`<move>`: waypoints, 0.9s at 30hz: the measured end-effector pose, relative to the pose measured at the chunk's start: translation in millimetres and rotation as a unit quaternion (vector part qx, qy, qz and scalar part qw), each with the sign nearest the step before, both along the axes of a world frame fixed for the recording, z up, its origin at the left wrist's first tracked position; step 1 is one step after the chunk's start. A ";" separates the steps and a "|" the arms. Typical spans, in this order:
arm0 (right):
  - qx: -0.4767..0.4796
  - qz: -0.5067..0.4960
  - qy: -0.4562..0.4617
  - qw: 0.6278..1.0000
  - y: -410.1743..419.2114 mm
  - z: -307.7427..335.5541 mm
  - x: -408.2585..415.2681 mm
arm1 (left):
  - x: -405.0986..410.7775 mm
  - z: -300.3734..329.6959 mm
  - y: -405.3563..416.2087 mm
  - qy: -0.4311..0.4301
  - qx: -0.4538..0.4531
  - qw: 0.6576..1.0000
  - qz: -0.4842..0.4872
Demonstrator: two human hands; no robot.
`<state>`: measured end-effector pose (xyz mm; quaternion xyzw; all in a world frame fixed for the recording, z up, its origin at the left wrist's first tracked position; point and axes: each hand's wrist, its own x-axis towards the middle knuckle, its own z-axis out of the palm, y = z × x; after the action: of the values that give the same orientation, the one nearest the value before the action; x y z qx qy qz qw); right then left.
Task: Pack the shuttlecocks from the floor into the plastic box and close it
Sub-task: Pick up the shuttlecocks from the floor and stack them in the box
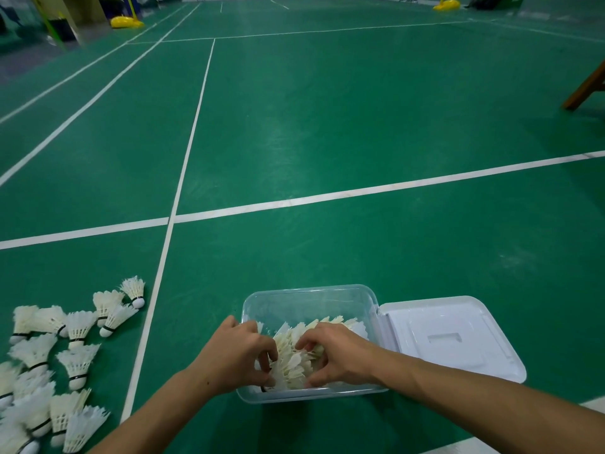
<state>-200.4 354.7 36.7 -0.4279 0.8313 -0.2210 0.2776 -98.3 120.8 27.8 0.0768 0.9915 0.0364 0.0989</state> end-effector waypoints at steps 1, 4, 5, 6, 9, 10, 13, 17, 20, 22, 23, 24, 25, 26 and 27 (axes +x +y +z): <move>-0.004 -0.002 -0.008 1.000 2.0 0.7 0.4 | 0.7 0.7 -0.4 0.002 0.003 1.000 -0.004; -0.012 -0.014 -0.030 0.999 7.2 0.8 1.6 | 3.1 3.6 -1.1 0.009 0.009 1.000 -0.014; -0.012 -0.015 -0.031 0.999 7.8 1.0 2.2 | 3.9 5.2 -1.0 0.013 0.008 1.000 -0.017; -0.013 -0.015 -0.033 0.999 7.9 1.5 2.7 | 4.6 6.3 -0.5 0.015 0.006 1.000 -0.022; -0.011 -0.015 -0.037 0.999 6.2 3.5 4.2 | 6.9 9.0 -0.4 0.031 -0.003 0.999 -0.030; -0.008 -0.016 -0.038 0.999 5.2 3.7 4.4 | 7.4 10.0 -1.0 0.036 -0.007 0.999 -0.032; 0.001 -0.017 -0.026 1.000 1.9 1.3 4.8 | 7.7 13.1 -3.7 0.044 -0.018 0.998 -0.044; 0.015 -0.005 -0.001 1.000 -1.1 -3.2 6.1 | 7.3 13.8 -5.7 0.037 -0.009 0.998 -0.053; 0.009 -0.018 -0.006 1.000 -0.1 -2.8 5.6 | 7.6 12.0 -7.1 0.043 -0.012 0.998 -0.051; 0.006 -0.024 -0.005 1.000 1.1 -1.5 4.4 | 7.2 11.8 -8.0 0.040 -0.004 0.998 -0.046; 0.005 -0.025 -0.003 1.000 1.4 -0.8 3.8 | 7.0 12.1 -8.3 0.037 0.004 0.998 -0.043; 0.003 -0.027 -0.002 1.000 1.8 -0.2 3.4 | 6.8 12.8 -8.5 0.035 0.013 0.999 -0.040; 0.000 -0.030 -0.002 1.000 2.2 1.1 2.8 | 6.7 13.8 -8.7 0.035 0.025 0.998 -0.036; -0.003 -0.034 -0.004 0.999 2.9 2.7 2.3 | 7.1 14.9 -9.1 0.038 0.038 0.998 -0.030; -0.006 -0.039 -0.004 0.999 3.6 5.0 1.8 | 7.3 15.6 -9.4 0.046 0.051 0.997 -0.024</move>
<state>-198.5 358.3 41.7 -0.3961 0.8449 -0.2384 0.2690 -91.0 111.4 43.4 0.1073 0.9896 0.0813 0.0503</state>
